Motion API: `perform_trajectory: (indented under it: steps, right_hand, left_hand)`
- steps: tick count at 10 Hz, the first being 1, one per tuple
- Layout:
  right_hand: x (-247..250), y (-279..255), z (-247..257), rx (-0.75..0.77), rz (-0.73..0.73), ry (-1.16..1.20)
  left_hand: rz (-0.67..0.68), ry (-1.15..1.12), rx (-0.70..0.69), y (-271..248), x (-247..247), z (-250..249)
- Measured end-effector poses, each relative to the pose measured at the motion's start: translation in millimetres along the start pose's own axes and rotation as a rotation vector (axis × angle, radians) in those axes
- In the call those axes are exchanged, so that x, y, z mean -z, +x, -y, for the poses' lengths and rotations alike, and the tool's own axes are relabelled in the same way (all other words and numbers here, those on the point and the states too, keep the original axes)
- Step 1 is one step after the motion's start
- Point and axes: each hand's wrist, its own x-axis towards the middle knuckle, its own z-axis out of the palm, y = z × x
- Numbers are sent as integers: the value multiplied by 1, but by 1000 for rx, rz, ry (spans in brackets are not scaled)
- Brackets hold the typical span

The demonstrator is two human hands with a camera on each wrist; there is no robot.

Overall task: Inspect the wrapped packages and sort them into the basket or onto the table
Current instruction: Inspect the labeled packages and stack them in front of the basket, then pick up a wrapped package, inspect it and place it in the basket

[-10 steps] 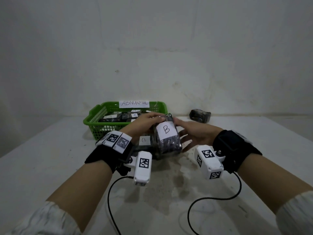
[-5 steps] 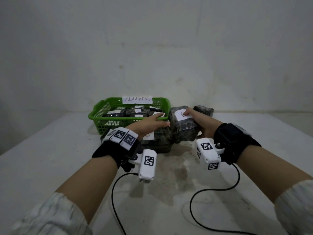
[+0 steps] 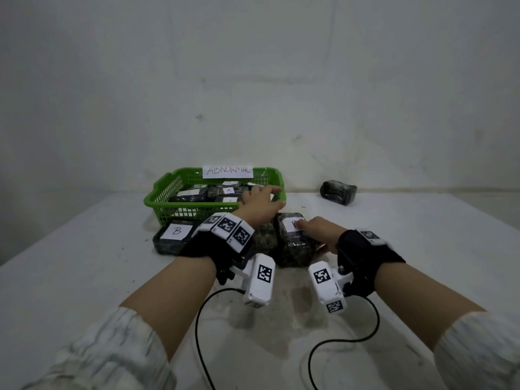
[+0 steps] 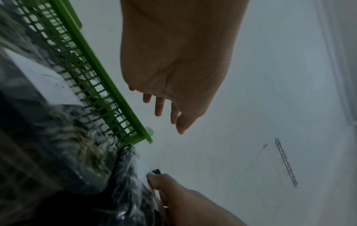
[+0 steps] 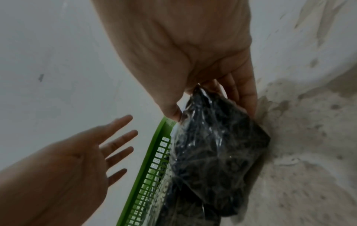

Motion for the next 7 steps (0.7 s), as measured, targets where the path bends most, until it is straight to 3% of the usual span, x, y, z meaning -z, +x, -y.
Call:
perform_trajectory:
  steps: [1,2,4,6,7]
  right_hand:
    - [3,12,0,-4,-7,-49]
    - [21,36,-1,20,-107,-128]
    - [71,99,-3,9,-346,-594]
    - [95,145,8,-15,-352,-706]
    - [97,173,7,-62,-332,-702]
  left_hand:
    - [-39,61,17,16,-4,-14]
    - [-50,135,66,31,-10,-27]
    - [149,349,215,57,-20,-45]
    - [341,635,179,62,-12,-62]
    - [354,709,174,67,-3,-64]
